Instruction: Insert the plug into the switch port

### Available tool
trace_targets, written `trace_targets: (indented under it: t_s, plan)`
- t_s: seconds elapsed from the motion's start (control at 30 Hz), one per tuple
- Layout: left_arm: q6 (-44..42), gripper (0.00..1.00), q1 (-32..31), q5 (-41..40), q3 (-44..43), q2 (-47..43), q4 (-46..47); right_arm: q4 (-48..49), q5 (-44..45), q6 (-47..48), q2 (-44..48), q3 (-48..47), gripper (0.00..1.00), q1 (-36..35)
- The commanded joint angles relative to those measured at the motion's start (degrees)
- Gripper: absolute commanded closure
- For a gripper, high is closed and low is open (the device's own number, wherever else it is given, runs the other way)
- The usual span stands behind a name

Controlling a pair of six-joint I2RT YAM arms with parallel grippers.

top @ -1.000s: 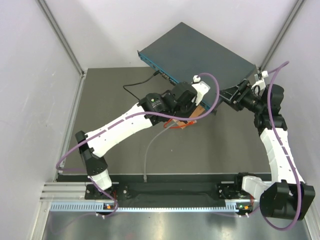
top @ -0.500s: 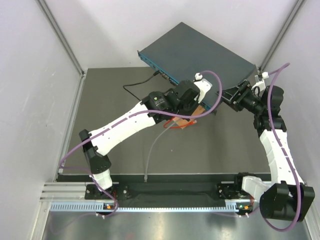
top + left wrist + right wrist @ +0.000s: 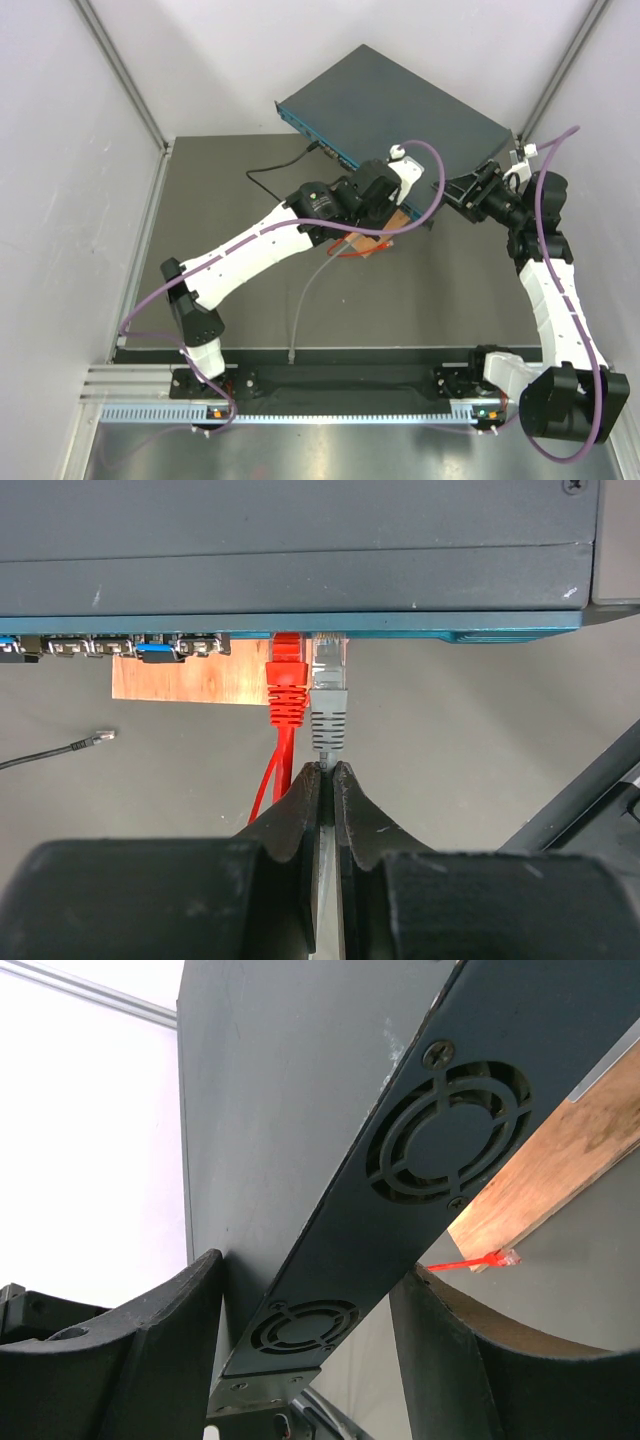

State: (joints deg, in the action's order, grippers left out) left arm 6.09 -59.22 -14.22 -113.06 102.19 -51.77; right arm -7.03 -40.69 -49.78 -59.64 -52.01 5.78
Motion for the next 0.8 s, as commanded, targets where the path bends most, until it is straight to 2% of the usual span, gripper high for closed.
trace_targets:
  t_s: [0.0, 0.33, 0.77]
  plan:
    - [0.6, 1.00, 0.9, -1.7, -2.9, 0.2, 1.0, 2.5, -0.7, 3.5, 1.1, -0.2, 1.00, -1.3]
    - [0.4, 1.00, 0.9, 0.5, -8.5, 3.1, 1.5, 2.9, -0.3, 4.3, 1.4, 0.7, 1.00, -2.6]
    - [-1.3, 1.00, 1.4, -0.6, -9.8, 5.3, 7.4, 3.4, -0.3, 4.2, 2.3, 2.1, 1.00, -4.4]
